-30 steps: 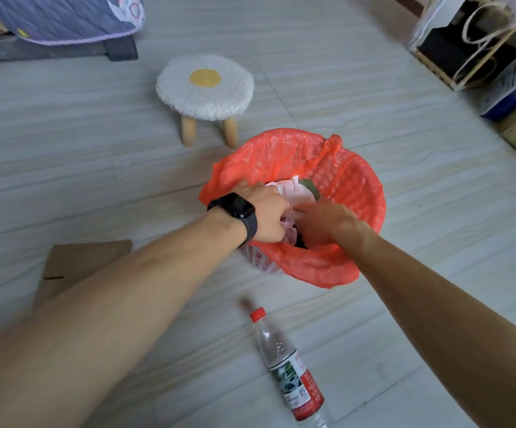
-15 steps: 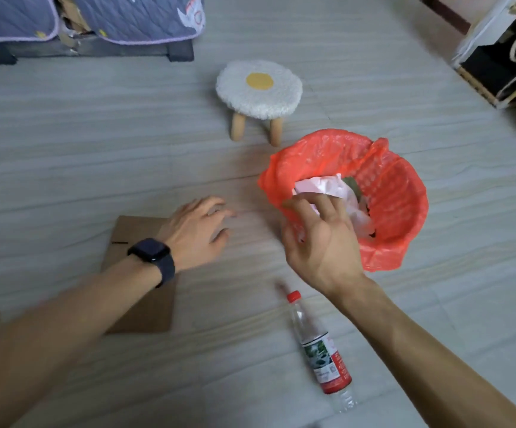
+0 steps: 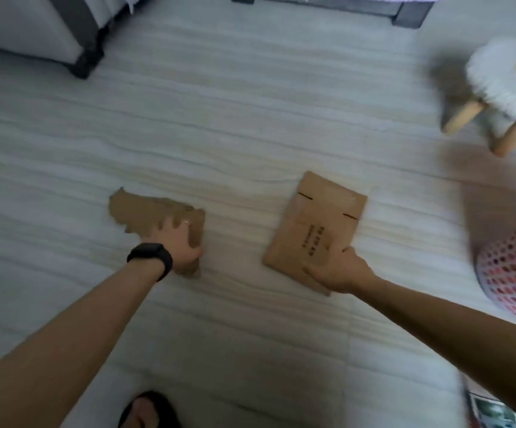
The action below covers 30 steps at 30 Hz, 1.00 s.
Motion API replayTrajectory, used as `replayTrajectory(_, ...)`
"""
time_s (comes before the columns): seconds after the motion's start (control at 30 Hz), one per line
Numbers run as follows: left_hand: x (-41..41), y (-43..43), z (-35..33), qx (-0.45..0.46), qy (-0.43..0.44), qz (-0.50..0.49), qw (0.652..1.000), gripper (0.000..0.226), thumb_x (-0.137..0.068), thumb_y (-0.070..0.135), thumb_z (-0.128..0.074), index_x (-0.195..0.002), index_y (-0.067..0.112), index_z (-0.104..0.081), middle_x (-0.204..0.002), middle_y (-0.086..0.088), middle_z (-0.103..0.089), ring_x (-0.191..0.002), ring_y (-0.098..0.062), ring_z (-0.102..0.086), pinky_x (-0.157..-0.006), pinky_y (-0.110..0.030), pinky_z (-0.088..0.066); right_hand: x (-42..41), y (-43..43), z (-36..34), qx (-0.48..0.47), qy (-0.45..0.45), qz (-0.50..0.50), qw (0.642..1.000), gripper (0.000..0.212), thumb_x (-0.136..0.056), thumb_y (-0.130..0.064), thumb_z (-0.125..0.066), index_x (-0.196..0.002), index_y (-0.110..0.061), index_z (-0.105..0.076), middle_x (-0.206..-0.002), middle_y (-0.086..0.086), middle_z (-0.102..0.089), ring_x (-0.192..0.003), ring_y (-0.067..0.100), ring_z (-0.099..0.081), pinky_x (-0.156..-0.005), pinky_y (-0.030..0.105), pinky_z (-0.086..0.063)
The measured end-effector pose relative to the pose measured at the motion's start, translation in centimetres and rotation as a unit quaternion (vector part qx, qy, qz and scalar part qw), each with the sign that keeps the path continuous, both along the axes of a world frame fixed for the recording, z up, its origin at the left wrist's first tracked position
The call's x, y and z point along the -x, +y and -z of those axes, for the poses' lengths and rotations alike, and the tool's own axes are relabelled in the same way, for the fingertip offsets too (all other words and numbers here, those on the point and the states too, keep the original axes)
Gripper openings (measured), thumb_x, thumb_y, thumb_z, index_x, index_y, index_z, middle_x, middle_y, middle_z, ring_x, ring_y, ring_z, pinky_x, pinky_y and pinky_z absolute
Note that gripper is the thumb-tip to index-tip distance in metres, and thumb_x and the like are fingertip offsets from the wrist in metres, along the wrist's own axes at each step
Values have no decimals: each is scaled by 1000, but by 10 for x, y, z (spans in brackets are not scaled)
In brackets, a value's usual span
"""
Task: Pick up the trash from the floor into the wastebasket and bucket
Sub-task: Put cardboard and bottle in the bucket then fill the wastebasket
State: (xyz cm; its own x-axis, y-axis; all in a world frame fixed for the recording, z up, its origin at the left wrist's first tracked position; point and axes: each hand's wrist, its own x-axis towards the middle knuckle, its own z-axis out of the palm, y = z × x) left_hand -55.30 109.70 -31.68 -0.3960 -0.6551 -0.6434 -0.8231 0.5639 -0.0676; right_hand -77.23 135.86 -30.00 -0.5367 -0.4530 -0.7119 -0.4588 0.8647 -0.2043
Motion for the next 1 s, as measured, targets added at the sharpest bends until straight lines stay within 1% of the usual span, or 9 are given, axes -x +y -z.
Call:
replayTrajectory(0.1, -25, -7, 19, -20, 1, -95, 995, 112, -71, 88, -49, -156, 28, -10, -162, -17, -6, -142, -48, -22, -111, -59, -31, 1, -21, 28, -24, 22, 140, 990, 124, -60, -94, -53, -148, -12, -27, -145, 21, -41, -123, 39, -52, -101, 50, -49)
replayTrajectory(0.23, -24, -3, 38, -5, 28, -126, 992, 125, -63, 94, -46, -156, 23, -4, -159, -24, -8, -137, -50, -30, -107, -56, -39, -10, -32, 40, -59, 80, 208, 973, 117, -72, -82, -59, -149, -9, -11, -148, 29, -24, -138, 45, -26, -109, 53, -34)
replayTrajectory(0.43, -15, -8, 44, -1, 8, -73, 997, 116, -75, 78, -58, -156, 17, -1, -156, -29, -11, -133, -52, -35, -103, -53, -44, -12, -29, 51, 33, 42, 386, 921, 127, -55, -59, -90, -147, -28, -7, -139, 19, -31, -125, 50, -43, -99, 61, -46)
replayTrajectory(0.57, -30, -3, 39, -28, 0, -54, 998, 117, -78, 55, -70, -155, 14, 9, -159, -29, -3, -129, -51, -42, -100, -49, -48, -14, -20, 43, 123, 4, 460, 879, 98, -59, -37, -95, -125, -27, -24, -128, 15, -45, -113, 40, -54, -93, 57, -52)
replayTrajectory(0.63, -34, 5, 24, -40, 10, -73, 996, 112, -84, 44, -68, -154, 12, 14, -153, -30, -23, -113, -46, -56, -88, -45, -54, -15, -6, 32, 152, -38, 505, 849, 83, -66, -30, -91, -117, -22, -26, -118, 12, -55, -104, 34, -59, -89, 53, -56)
replayTrajectory(0.7, -31, 12, -1, -21, 28, -98, 995, 101, -89, 32, -63, -154, 8, 11, -128, -25, -54, -95, -39, -62, -75, -40, -54, -22, 6, 17, 160, -77, 524, 833, 68, -74, -30, -84, -118, -12, -36, -109, 8, -61, -96, 28, -62, -84, 48, -58)
replayTrajectory(0.8, -2, 31, -57, 0, 53, -62, 997, 68, -95, 21, -54, -149, 5, -17, -94, -16, -62, -71, -30, -57, -63, -37, -50, -31, 29, -33, 142, -113, 467, 866, 32, -85, -36, -66, -107, -14, -64, -100, 7, -69, -87, 26, -64, -76, 39, -58)
replayTrajectory(0.9, 47, 80, -133, -53, 69, 11, 996, 46, -99, 15, -47, -142, 13, -34, -83, -8, -60, -63, -27, -60, -53, -34, -49, -32, 73, -111, 123, -101, 407, 899, 28, -91, -41, -53, -99, -18, -67, -95, 4, -69, -86, 26, -64, -77, 37, -56)
replayTrajectory(1.0, 92, 151, -199, -124, 95, 26, 987, 46, -99, 15, -46, -143, 19, -34, -83, -7, -63, -63, -28, -65, -53, -38, -56, -38, 129, -185, 75, -49, 329, 940, 30, -94, -43, -51, -104, -20, -67, -97, 8, -69, -90, 33, -64, -74, 34, -49)
